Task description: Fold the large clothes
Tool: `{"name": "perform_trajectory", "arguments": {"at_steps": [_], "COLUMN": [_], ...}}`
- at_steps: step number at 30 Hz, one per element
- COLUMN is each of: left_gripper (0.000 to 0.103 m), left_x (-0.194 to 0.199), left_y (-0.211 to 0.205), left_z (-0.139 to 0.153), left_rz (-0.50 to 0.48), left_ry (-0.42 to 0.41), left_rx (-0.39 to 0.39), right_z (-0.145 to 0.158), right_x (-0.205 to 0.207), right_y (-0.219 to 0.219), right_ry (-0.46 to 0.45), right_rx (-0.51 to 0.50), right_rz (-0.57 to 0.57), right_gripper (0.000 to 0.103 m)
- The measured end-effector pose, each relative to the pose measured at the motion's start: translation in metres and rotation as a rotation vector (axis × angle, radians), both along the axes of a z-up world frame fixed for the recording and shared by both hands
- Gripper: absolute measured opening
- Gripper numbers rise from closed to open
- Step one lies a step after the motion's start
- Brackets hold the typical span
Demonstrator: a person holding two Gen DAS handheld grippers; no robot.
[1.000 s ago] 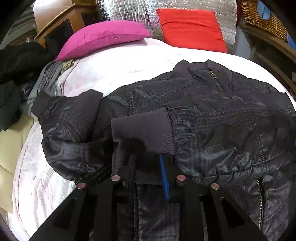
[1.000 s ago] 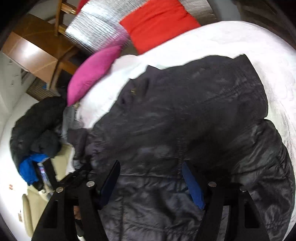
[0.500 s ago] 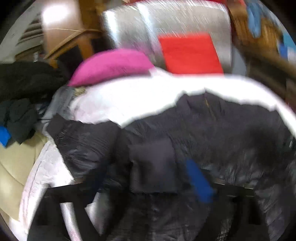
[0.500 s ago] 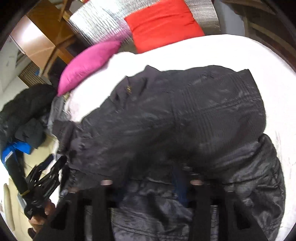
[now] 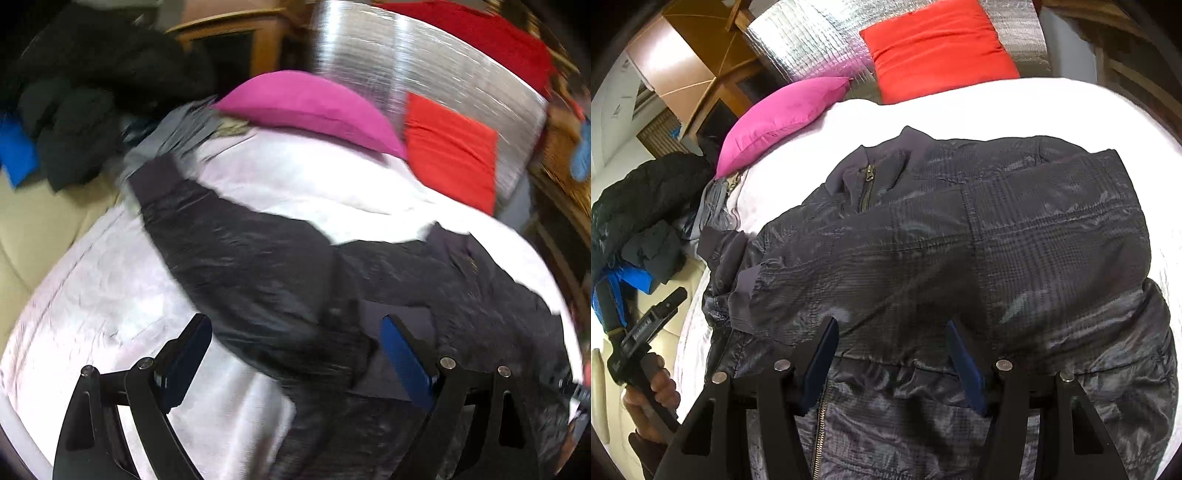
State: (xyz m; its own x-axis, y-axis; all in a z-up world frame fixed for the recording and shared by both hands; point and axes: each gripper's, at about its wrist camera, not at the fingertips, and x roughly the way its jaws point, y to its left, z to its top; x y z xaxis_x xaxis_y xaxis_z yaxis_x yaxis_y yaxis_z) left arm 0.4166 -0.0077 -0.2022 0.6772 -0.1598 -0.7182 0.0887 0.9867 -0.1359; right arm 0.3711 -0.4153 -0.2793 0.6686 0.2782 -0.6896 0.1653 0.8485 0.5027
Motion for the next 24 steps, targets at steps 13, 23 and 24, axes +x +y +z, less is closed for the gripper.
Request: {"name": "perform_trajectory", "arguments": {"at_steps": [13,23,24], "left_gripper": [0.085,0.008,0.006], "left_x": [0.058,0.088,0.085], "left_y": [0.065,0.067,0.062], "left_z": [-0.066,-0.076,-0.069], "left_rz": [0.163,0.186,0.184], "left_ry": [0.233,0.199,0.176], "left_rx": [-0.426,-0.470,-0.442], "right_z": [-0.011,-0.015,-0.016], "right_x": [0.005,0.011,0.012], "right_y": [0.004,0.014,0.015], "right_ry": [0.026,0.035,0.038], "right_rx": [0.009,-0.007,-0.010], "right_rz": [0.016,0.027,0.029], "right_gripper": [0.065,0.065,0.065]}}
